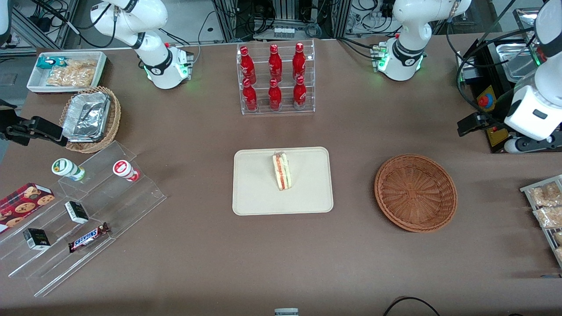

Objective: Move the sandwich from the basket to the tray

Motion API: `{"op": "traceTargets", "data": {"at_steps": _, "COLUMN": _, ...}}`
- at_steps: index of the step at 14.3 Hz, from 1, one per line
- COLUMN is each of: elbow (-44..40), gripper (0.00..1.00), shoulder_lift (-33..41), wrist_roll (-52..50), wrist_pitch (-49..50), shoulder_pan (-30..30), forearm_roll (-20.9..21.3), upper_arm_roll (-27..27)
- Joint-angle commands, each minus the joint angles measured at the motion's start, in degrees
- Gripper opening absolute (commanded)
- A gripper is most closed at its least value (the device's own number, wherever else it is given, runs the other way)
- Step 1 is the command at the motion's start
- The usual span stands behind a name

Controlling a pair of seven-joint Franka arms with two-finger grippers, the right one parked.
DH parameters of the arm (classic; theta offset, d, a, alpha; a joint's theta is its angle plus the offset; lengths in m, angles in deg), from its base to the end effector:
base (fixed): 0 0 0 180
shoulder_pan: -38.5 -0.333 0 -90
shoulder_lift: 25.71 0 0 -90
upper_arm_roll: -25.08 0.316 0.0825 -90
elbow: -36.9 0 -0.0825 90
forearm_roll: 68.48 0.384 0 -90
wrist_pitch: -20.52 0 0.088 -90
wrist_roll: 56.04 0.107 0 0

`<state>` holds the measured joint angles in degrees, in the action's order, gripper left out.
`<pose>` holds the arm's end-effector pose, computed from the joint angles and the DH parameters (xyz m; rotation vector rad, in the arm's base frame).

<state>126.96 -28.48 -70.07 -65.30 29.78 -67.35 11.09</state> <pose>0.5573 -0.0460 0.5919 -3.0989 -0.2371 0.1834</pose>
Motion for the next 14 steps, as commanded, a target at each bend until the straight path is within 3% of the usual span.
{"op": "traceTargets", "data": {"at_steps": 1, "elbow": 2.32, "gripper": 1.0, "shoulder_lift": 2.67, "wrist_roll": 0.14, "wrist_pitch": -1.28, "shoulder_pan": -0.68, "forearm_roll": 0.28, "upper_arm_roll": -0.6}}
{"op": "traceTargets", "data": {"at_steps": 14, "elbow": -2.34, "gripper": 1.0, "shoulder_lift": 4.08, "wrist_roll": 0.05, "wrist_pitch": 8.21, "shoulder_pan": -0.68, "forearm_roll": 0.27, "upper_arm_roll": -0.69}}
